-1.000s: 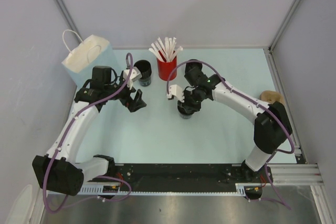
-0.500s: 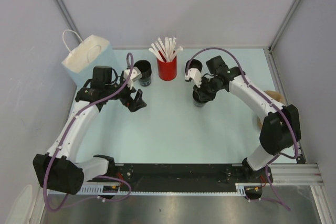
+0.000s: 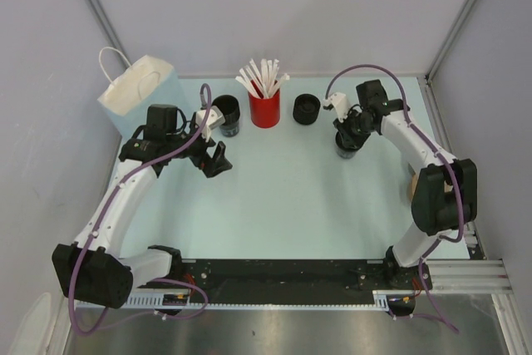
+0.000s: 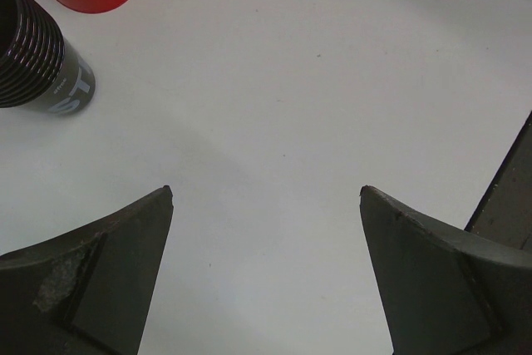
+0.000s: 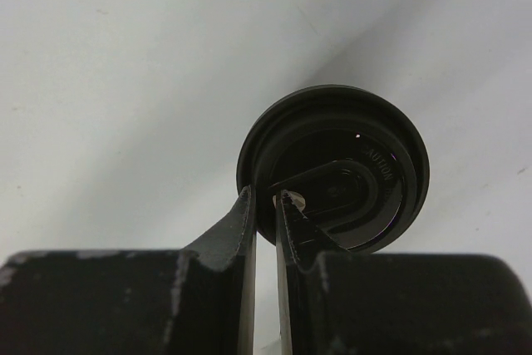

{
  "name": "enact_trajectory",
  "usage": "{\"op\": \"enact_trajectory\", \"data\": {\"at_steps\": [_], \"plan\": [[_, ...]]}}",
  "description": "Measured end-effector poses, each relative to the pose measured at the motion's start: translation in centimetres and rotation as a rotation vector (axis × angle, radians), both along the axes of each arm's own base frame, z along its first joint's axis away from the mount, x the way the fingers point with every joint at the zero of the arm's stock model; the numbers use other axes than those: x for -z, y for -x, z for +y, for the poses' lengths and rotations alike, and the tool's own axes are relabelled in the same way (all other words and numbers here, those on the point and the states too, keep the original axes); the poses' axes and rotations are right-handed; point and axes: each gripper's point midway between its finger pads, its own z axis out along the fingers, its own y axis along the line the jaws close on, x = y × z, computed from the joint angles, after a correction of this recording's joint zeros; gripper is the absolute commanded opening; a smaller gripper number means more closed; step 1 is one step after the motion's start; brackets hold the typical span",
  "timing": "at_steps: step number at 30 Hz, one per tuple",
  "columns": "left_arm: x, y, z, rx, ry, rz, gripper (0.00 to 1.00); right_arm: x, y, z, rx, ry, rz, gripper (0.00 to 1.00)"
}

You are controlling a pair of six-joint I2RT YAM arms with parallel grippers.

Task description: Pack the takeout coffee

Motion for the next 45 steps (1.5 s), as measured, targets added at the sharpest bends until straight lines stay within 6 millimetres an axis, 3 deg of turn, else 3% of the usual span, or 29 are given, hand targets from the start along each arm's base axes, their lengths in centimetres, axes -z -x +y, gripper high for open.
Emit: {"op": "enact_trajectory", "data": {"at_steps": [11,23,36,45], "plan": [[0.0,0.0,0.0,0.0,0.0,0.002,0.99,0.6,-3.7,-4.4,0.177,0.031,-0.006,0.0],[0.5,0.0,0.0,0.0,-0.002,0.015,0.99,-0.4,-5.7,-8.3,0.3,0.011,-0.025,0.0],[0.7,-0.1,0.0,0.0,-0.004,0.023,1.0,1.0,-6.4,-10.8,0.379,-0.007,0.02,0.01],[0.8,-0.1,0.0,0.0,-0.004,0.026,0.99,0.9,-6.5,-10.9,0.391,-0.018,0.023,0.05]]}}
